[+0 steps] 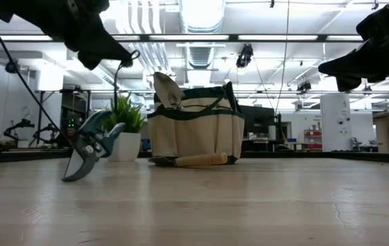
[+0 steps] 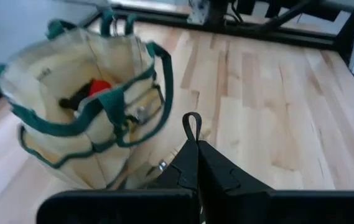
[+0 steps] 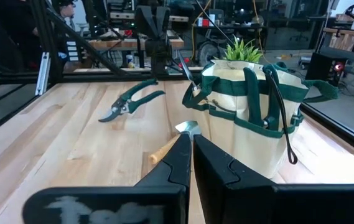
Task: Pick & Place Garden tools in Gardening bag
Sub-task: Put the green shear scissors into the white gardening bag
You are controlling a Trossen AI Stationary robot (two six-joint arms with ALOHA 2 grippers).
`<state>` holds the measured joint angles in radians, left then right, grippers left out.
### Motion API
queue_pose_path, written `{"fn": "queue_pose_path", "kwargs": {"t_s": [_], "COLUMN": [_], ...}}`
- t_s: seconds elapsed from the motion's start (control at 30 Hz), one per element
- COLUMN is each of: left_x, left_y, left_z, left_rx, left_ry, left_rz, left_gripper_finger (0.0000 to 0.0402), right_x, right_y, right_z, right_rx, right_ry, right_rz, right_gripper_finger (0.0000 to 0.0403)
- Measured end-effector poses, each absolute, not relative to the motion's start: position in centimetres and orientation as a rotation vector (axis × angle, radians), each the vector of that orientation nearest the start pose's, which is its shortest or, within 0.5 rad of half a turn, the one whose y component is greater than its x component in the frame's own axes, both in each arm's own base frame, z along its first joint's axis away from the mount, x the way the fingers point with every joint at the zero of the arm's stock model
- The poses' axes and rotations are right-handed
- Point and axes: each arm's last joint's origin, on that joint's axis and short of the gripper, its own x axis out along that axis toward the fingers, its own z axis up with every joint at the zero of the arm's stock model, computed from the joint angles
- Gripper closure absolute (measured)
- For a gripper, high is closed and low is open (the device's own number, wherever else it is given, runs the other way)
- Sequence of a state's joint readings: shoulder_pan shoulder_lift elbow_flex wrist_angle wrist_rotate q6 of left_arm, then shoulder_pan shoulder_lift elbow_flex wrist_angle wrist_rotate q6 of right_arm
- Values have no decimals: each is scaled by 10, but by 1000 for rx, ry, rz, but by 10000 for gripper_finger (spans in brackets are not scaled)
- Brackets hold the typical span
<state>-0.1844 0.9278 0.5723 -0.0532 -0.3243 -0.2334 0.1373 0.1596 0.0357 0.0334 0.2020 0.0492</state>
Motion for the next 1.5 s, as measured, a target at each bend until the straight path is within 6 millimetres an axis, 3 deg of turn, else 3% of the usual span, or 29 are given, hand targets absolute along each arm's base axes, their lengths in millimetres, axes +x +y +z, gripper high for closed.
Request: {"fn": "queue_pose_path", "kwargs": {"t_s": [0.53, 1.07, 1.5], "left_x": [193, 191, 189], "left_y": [-19, -7, 15], "left_z": [292, 350, 363], "left_rx": [85, 326, 413], "left_ry": [240, 172, 191], "left_rz": [429, 510, 611], "left_gripper_finger": [401, 401, 401], "right_x": [105, 105, 105], "right_y": [9, 9, 9], "right_z": [166, 166, 166], "right_rx": [36, 35, 35], "right_ry": [88, 88, 88], "right_rz": [-66, -67, -67], "right_gripper_finger": [390, 390, 390]}}
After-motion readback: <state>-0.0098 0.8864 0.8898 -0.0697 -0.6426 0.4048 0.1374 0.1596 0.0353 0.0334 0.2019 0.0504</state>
